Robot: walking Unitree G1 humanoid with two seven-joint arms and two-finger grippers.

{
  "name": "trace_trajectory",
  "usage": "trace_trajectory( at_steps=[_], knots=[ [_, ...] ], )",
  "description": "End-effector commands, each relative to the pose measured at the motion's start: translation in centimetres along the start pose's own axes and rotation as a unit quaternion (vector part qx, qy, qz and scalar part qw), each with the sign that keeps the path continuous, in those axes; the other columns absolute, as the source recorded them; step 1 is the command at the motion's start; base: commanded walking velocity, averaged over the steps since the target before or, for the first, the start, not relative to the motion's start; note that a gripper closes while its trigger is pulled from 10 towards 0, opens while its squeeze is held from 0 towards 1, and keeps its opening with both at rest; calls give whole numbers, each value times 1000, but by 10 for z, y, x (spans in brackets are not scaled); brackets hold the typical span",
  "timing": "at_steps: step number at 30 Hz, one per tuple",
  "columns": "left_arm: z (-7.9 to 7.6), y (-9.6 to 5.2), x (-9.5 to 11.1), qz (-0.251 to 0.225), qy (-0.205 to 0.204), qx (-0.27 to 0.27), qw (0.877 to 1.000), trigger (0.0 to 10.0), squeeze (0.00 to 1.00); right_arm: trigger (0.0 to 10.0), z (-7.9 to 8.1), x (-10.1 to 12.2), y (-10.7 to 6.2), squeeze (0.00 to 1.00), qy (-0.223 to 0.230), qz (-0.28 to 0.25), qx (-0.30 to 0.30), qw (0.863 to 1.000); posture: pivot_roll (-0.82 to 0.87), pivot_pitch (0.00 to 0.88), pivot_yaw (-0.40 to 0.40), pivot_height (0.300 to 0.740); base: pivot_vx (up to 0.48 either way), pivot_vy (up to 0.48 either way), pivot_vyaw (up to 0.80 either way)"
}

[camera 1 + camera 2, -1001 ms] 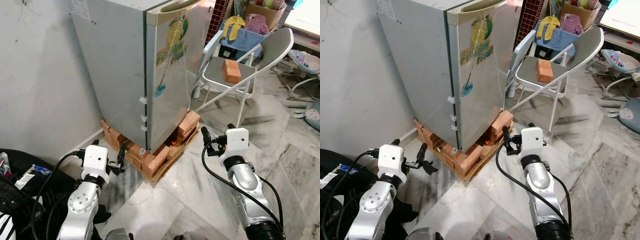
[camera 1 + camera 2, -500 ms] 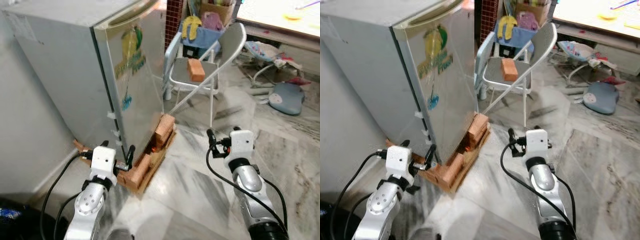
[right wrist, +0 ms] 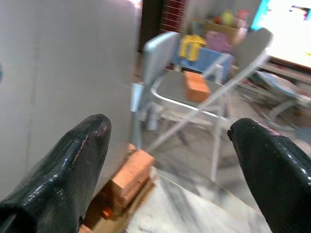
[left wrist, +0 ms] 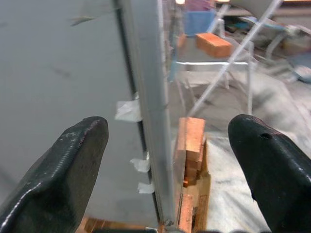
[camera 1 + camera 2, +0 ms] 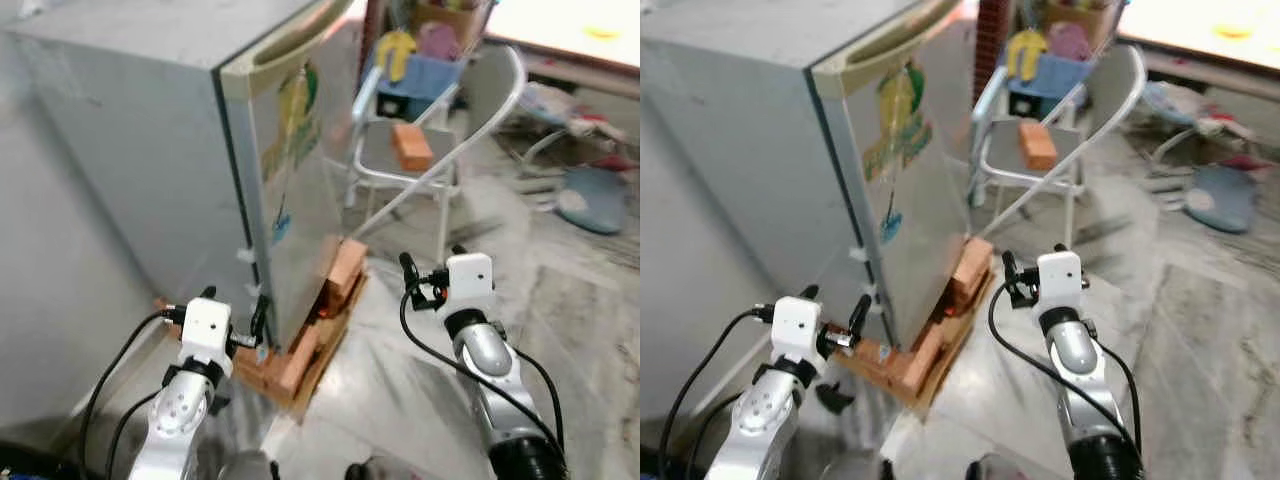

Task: Restocking fridge

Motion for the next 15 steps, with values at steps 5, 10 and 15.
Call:
trace_trajectory(
  at_steps=[5,10,15],
  knots=[
    [-2,1,3,-5,1,4,1000,10000,0,10000,-7,-2,-2,0,-7,3,-7,1000,114,11,-34,740,0,0,-800],
    [1,2,8,-16,6,18,1000,10000,0,10000,-7,-1,-1,0,-8,2,-6,1000,113,12,-34,740,0,0,-800],
    [16,3,15,-37,10,62,997,10000,0,10000,-7,0,-2,0,-10,0,-7,1000,111,16,-34,740,0,0,-96]
  ],
)
Point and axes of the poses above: a point about 5 cm out from each wrist's last joint towards the gripper, its own y axis pointing out of the wrist towards the gripper, its own x axis along the axis of the wrist's last joint, z = x × y, the point moved 6 cm from there along y, pointing out of the wrist towards the gripper, and after that the axes turned 8 degrees about -y, right-handed, at the moved point
